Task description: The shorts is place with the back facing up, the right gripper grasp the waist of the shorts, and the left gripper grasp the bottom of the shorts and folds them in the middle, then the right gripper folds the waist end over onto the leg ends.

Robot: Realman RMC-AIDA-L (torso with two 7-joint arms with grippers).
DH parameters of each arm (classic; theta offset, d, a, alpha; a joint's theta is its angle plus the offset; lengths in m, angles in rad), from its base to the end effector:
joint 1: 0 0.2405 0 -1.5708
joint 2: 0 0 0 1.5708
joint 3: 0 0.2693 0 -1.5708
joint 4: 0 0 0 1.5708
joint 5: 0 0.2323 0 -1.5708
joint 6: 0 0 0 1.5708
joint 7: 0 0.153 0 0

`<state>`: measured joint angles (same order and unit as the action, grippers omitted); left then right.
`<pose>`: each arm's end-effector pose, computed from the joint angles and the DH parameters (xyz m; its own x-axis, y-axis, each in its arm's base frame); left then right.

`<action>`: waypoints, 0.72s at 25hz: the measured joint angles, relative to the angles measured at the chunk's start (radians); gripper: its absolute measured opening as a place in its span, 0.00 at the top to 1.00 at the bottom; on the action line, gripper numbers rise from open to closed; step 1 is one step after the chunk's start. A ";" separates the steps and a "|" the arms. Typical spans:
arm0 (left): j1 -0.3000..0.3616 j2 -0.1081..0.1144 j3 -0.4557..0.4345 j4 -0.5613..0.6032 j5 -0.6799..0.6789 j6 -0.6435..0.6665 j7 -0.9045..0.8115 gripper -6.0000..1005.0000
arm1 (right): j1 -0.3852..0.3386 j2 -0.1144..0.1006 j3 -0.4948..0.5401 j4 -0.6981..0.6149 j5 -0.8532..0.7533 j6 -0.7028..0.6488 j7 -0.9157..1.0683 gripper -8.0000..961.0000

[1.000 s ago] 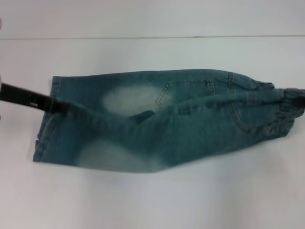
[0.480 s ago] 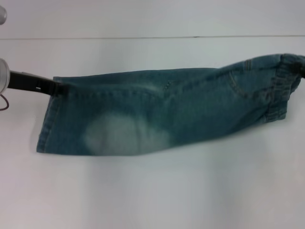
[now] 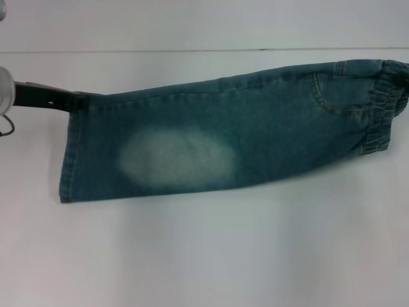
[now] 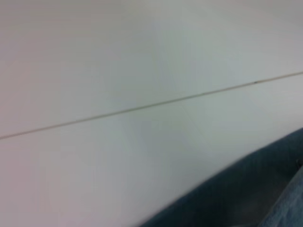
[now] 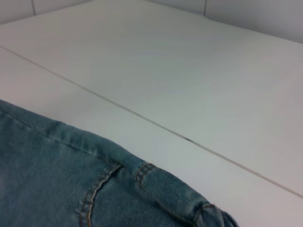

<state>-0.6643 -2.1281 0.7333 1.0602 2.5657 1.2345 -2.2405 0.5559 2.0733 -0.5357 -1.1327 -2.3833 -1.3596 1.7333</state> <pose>-0.2656 0.4416 0.0426 0.6430 0.6951 0.3216 0.7391 -0.4531 -0.4984 0.3049 0.4098 0.1091 0.8470 -0.4409 -0.2971 -0.5239 -0.5976 -0.6069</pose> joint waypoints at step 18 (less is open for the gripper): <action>0.003 -0.012 0.019 -0.060 0.001 -0.182 -0.010 0.95 | 0.056 -0.006 -0.079 0.174 0.014 0.190 -0.014 0.89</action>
<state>-0.6611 -2.1402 0.7524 1.0003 2.5662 1.0523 -2.2509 0.6115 2.0677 -0.6148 -0.9586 -2.3696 -1.1699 1.7190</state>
